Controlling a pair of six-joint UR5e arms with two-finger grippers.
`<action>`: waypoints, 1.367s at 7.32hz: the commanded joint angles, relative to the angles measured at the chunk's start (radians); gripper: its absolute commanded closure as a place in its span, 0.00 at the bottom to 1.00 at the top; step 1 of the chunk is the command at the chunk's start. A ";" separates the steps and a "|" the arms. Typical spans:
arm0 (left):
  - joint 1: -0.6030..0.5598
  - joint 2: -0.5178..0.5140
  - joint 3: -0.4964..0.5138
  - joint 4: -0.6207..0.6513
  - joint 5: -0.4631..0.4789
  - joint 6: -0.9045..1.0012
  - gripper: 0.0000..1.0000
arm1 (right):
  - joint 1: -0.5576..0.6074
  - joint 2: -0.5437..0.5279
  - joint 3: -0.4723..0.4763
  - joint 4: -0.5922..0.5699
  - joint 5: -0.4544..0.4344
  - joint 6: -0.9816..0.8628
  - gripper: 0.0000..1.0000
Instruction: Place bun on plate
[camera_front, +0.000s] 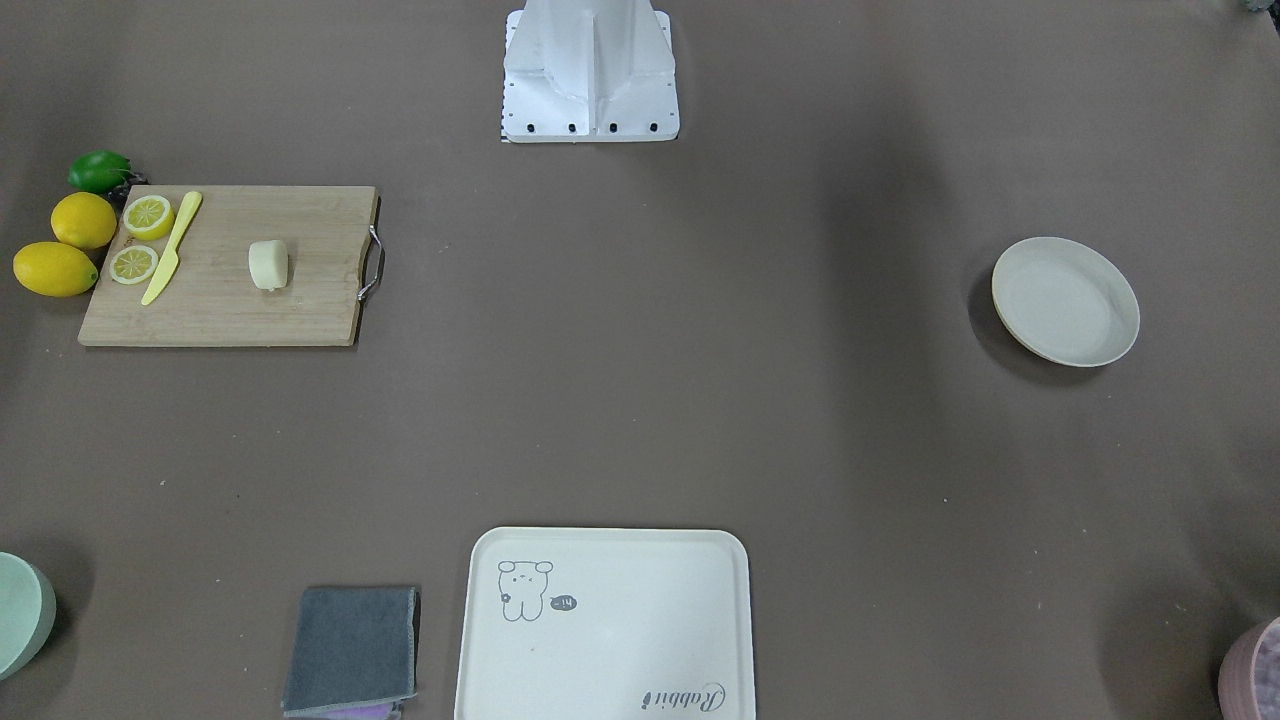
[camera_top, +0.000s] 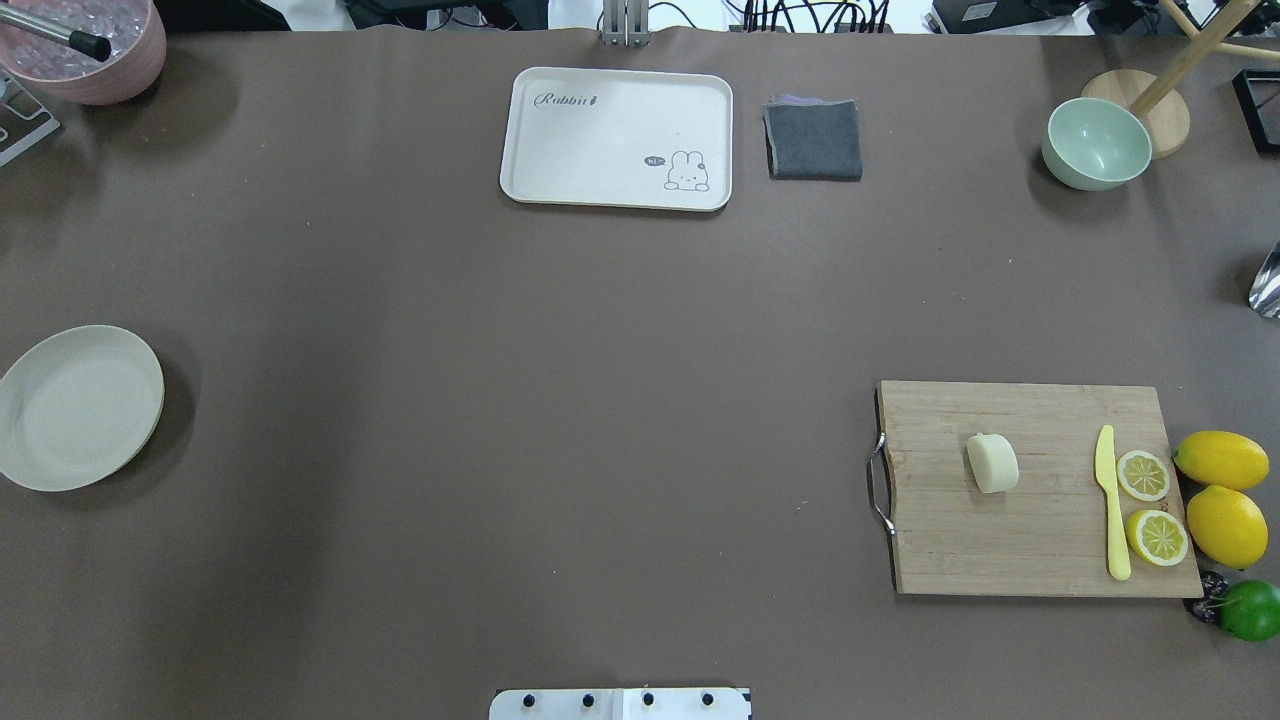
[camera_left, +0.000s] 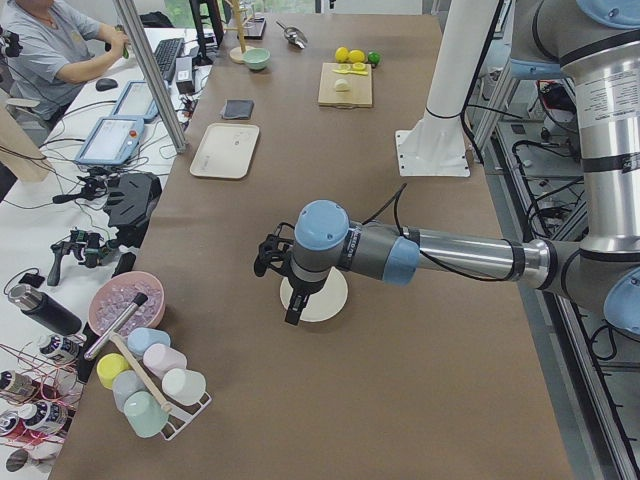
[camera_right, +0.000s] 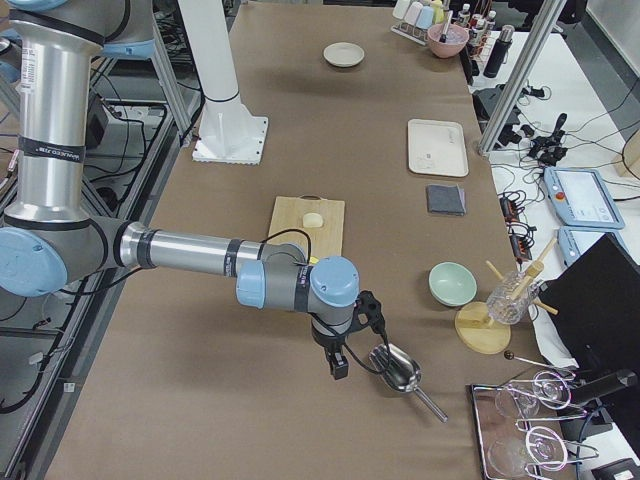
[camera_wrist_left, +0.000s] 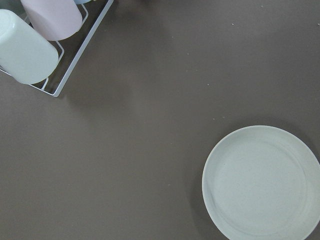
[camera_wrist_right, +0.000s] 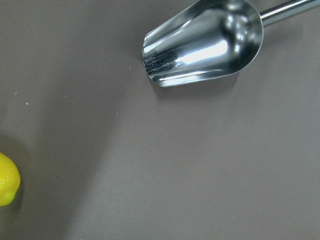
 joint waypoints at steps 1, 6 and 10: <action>-0.016 0.012 -0.012 0.001 -0.005 0.002 0.02 | 0.000 0.001 0.006 0.000 0.008 0.001 0.00; -0.020 0.042 -0.013 -0.003 -0.008 -0.024 0.03 | -0.002 0.001 0.000 0.000 0.015 -0.001 0.00; -0.020 0.042 -0.007 -0.001 -0.010 -0.023 0.04 | -0.005 0.001 -0.006 0.000 0.014 -0.001 0.00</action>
